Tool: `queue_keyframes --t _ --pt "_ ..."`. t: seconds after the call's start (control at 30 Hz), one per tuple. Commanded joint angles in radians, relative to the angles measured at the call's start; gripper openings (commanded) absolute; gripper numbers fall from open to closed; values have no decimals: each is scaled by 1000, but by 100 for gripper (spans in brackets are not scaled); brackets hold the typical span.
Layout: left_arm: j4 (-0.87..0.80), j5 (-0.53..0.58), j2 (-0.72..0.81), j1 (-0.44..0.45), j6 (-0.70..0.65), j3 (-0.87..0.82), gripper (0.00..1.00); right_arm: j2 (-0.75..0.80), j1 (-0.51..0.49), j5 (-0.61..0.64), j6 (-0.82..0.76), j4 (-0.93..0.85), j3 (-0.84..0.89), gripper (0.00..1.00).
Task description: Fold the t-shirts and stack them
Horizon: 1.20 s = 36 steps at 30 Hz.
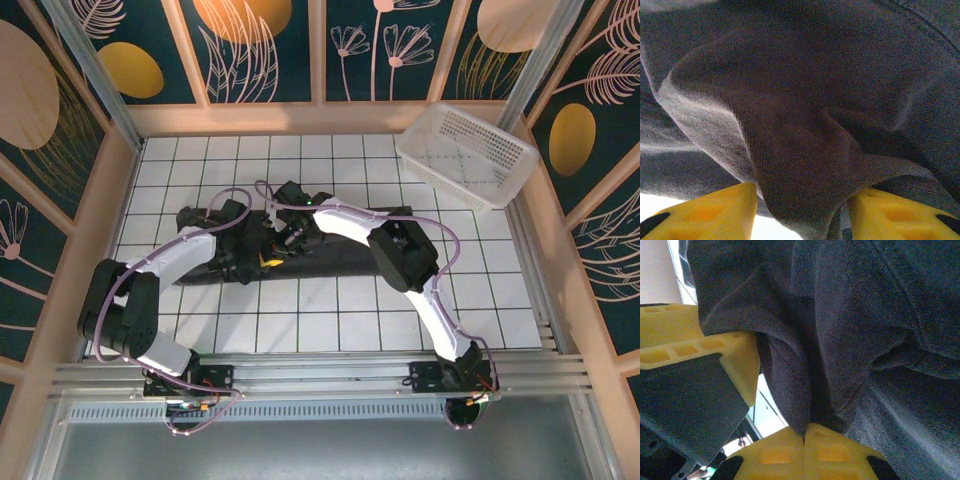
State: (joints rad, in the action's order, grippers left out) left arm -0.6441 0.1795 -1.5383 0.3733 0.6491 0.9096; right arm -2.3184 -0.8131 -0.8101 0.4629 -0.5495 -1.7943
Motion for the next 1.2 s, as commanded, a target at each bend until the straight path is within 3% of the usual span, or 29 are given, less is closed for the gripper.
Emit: queue_keyframes --t 0.0,0.2,0.5,0.83,1.1,1.17 --pt "-34 33 -11 5 -36 26 54 -16 8 -19 0 -19 10 4" --pt "-9 -20 -37 10 -58 35 43 -18 13 -19 2 -21 10 4" --pt "-111 61 -30 10 -86 100 0 -19 22 -6 3 -21 15 3" --pt "-479 119 -72 11 -69 236 0 -51 -5 123 -87 -133 -58 0" --pt "-566 228 -111 22 -97 215 0 -59 -39 187 -117 -146 -69 0" --pt "-555 246 -120 22 -101 221 8 -59 -44 191 -118 -145 -67 0"
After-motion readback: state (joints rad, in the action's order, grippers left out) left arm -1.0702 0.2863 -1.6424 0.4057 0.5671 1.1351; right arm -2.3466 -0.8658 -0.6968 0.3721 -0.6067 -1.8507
